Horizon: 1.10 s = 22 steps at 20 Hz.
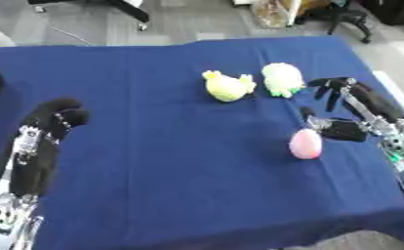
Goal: Pick up the objects with one hand, pass them to the other hand, and then place them into the box on the other side of the table.
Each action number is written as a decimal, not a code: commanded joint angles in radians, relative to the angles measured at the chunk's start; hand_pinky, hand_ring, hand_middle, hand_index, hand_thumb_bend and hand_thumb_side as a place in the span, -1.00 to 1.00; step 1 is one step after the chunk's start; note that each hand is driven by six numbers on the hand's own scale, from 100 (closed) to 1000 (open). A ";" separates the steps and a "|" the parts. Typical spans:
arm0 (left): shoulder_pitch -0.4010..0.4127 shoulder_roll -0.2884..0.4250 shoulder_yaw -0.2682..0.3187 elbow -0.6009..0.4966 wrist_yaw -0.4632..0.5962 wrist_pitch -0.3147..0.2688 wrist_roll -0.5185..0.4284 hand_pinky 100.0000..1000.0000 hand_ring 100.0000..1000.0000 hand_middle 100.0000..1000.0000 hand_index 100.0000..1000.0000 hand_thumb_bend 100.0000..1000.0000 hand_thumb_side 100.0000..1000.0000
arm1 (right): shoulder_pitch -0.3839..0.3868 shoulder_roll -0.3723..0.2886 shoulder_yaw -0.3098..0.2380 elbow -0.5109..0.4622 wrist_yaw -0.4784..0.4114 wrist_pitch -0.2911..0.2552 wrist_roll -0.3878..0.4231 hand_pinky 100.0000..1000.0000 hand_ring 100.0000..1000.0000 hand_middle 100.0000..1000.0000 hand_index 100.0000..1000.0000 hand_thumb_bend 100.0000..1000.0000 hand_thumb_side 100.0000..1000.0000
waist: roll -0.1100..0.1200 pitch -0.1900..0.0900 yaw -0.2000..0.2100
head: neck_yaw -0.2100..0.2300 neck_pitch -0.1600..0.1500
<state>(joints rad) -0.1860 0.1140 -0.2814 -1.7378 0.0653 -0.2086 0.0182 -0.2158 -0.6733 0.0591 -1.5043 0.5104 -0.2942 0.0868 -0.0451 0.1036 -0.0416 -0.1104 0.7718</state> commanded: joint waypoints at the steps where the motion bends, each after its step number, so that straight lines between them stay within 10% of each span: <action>1: -0.007 0.011 0.002 -0.012 -0.005 -0.003 0.001 0.47 0.32 0.31 0.50 -0.83 0.59 | -0.001 -0.049 0.000 -0.005 -0.015 -0.003 0.022 0.34 -0.16 0.12 0.65 -0.74 0.05 | -0.001 -0.014 0.000 | 0.002 -0.002; 22: -0.006 0.012 0.003 -0.011 -0.006 -0.004 0.001 0.47 0.32 0.30 0.50 -0.83 0.59 | 0.044 -0.084 0.013 0.052 0.031 -0.007 0.073 0.37 -0.03 0.19 0.64 -0.66 0.12 | -0.005 -0.015 -0.001 | -0.001 -0.002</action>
<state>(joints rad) -0.1846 0.1141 -0.2813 -1.7373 0.0636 -0.2100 0.0194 -0.1665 -0.7123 0.0808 -1.4483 0.5347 -0.3000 0.1548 -0.0465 0.1018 -0.0416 -0.1103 0.7718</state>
